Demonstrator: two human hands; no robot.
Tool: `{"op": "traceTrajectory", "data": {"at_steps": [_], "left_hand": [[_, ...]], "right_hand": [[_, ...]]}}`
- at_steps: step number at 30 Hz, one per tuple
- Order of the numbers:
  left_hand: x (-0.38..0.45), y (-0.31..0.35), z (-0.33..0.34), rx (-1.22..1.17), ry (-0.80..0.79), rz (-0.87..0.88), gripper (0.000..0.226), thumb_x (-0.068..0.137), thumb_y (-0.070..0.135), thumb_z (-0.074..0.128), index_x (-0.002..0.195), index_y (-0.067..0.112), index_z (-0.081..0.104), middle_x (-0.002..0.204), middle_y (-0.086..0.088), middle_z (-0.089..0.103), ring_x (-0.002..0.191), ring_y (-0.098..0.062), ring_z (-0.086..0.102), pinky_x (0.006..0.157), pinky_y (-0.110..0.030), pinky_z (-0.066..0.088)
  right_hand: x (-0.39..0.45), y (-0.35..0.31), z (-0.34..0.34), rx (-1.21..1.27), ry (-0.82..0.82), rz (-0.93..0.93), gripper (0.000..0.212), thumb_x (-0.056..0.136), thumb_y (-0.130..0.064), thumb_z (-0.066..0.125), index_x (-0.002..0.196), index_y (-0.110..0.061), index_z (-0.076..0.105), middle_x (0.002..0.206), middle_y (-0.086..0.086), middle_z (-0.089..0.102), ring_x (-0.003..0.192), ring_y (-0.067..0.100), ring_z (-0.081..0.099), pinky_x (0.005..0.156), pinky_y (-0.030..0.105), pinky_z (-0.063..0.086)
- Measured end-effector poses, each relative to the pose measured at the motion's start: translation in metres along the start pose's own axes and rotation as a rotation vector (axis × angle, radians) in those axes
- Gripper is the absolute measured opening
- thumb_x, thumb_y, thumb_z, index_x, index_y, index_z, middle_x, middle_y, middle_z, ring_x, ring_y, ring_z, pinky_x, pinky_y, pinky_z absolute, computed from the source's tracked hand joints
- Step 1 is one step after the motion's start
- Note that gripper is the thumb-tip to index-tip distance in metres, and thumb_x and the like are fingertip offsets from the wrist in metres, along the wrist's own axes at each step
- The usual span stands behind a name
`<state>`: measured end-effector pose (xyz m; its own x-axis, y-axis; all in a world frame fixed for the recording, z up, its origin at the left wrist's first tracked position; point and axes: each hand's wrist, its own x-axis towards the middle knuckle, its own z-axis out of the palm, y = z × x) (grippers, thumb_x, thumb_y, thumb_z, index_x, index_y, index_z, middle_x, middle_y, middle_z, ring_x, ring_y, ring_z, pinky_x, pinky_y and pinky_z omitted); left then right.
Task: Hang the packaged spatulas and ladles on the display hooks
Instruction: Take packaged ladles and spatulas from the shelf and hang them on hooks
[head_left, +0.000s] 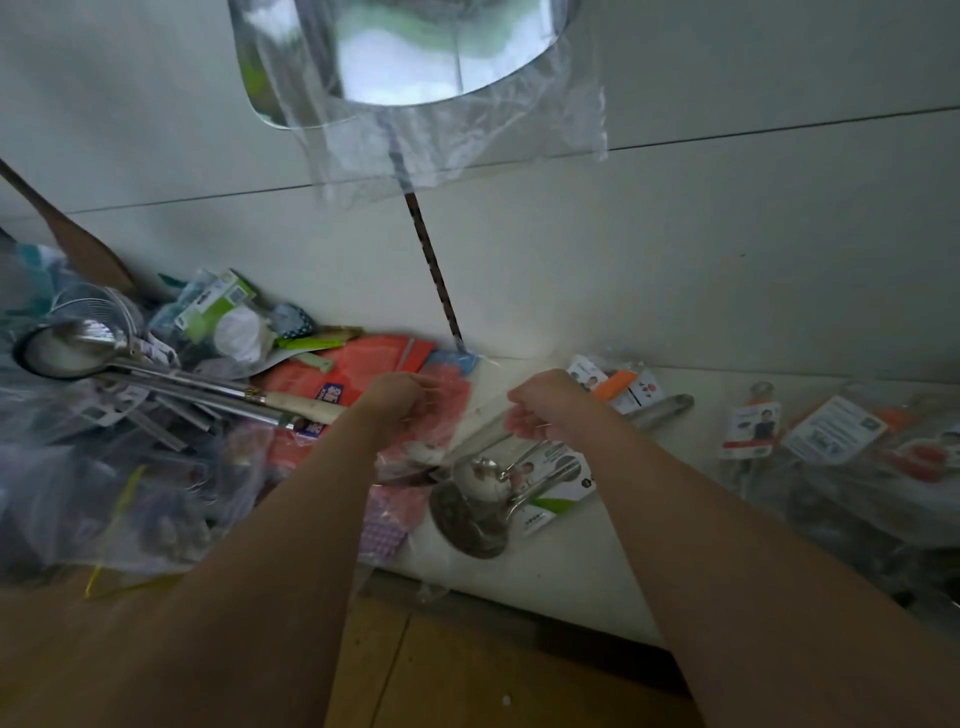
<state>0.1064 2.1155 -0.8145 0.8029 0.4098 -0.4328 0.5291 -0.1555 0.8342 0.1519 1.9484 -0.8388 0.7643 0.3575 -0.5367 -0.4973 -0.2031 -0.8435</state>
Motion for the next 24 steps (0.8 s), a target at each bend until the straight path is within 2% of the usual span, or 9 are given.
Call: {"op": "traceTrajectory", "data": {"at_steps": [2,4,7,10,14,17,19,21,24], "left_hand": [[0.0,0.0,-0.002,-0.014,0.026,0.022,0.034,0.091,-0.012,0.031,0.099,0.0,0.062,0.079,-0.007,0.06,0.071,-0.015,0.055,0.063,-0.023,0.046],[-0.001,0.001,-0.003,-0.045,0.044,0.026,0.032,0.091,-0.011,0.033,0.094,0.001,0.063,0.077,-0.007,0.059,0.069,-0.015,0.055,0.061,-0.023,0.046],[-0.005,0.004,0.002,-0.077,0.013,0.009,0.033,0.091,-0.009,0.038,0.078,0.009,0.063,0.059,-0.003,0.064,0.05,-0.01,0.06,0.048,-0.02,0.051],[-0.008,0.008,0.011,-0.114,-0.033,0.014,0.031,0.09,-0.01,0.038,0.078,0.006,0.061,0.045,0.004,0.063,0.036,-0.002,0.057,0.04,-0.013,0.046],[-0.005,0.01,0.021,-0.151,-0.056,-0.025,0.013,0.093,0.004,0.05,0.084,0.004,0.06,0.071,-0.005,0.062,0.04,-0.005,0.058,0.048,-0.017,0.049],[0.003,0.006,0.029,-0.107,-0.078,-0.043,0.017,0.095,0.005,0.044,0.085,0.006,0.058,0.074,-0.006,0.061,0.056,-0.012,0.061,0.063,-0.022,0.048],[0.007,0.003,0.032,-0.077,-0.098,-0.041,0.021,0.098,0.007,0.04,0.086,0.005,0.058,0.075,-0.007,0.063,0.068,-0.015,0.06,0.068,-0.023,0.048],[0.013,-0.001,0.036,-0.048,-0.133,-0.061,0.022,0.099,0.007,0.038,0.095,0.002,0.059,0.082,-0.009,0.063,0.073,-0.016,0.061,0.07,-0.023,0.049],[0.017,-0.008,0.042,0.047,-0.207,-0.127,0.028,0.098,0.005,0.037,0.117,-0.004,0.055,0.094,-0.012,0.066,0.076,-0.016,0.061,0.072,-0.023,0.049]], "right_hand": [[-0.004,-0.002,-0.004,0.002,0.008,-0.003,0.004,0.095,-0.003,0.047,0.094,0.0,0.05,0.069,0.013,0.056,0.053,0.017,0.056,0.049,0.023,0.048],[-0.006,-0.002,-0.008,0.003,0.016,-0.016,0.011,0.095,-0.003,0.047,0.104,0.002,0.048,0.066,0.013,0.056,0.053,0.018,0.055,0.049,0.024,0.047],[-0.008,-0.003,-0.012,0.011,0.021,-0.027,0.015,0.095,-0.002,0.047,0.109,0.002,0.049,0.065,0.014,0.056,0.054,0.019,0.055,0.049,0.025,0.046],[-0.011,-0.005,-0.015,0.01,0.022,-0.017,0.009,0.094,-0.002,0.047,0.102,0.002,0.05,0.065,0.015,0.057,0.053,0.018,0.054,0.042,0.022,0.045],[-0.007,-0.004,-0.02,-0.003,0.05,0.008,0.013,0.094,0.0,0.045,0.082,0.001,0.05,0.068,0.015,0.056,0.054,0.02,0.054,0.044,0.022,0.045],[-0.001,-0.001,-0.023,-0.054,0.067,0.03,0.016,0.093,0.002,0.045,0.081,0.003,0.055,0.068,0.014,0.056,0.055,0.021,0.053,0.052,0.027,0.043],[-0.002,0.001,-0.024,-0.059,0.041,0.049,0.012,0.094,-0.001,0.047,0.093,0.003,0.058,0.074,0.011,0.056,0.055,0.02,0.055,0.047,0.024,0.047],[-0.004,0.006,-0.026,-0.154,-0.001,0.043,0.024,0.097,-0.008,0.046,0.118,-0.001,0.054,0.079,0.008,0.054,0.058,0.018,0.057,0.046,0.024,0.05],[-0.005,0.018,-0.021,-0.549,-0.098,0.054,0.039,0.1,-0.005,0.038,0.139,-0.005,0.039,0.099,0.011,0.058,0.053,0.011,0.056,0.052,0.023,0.052]]}}
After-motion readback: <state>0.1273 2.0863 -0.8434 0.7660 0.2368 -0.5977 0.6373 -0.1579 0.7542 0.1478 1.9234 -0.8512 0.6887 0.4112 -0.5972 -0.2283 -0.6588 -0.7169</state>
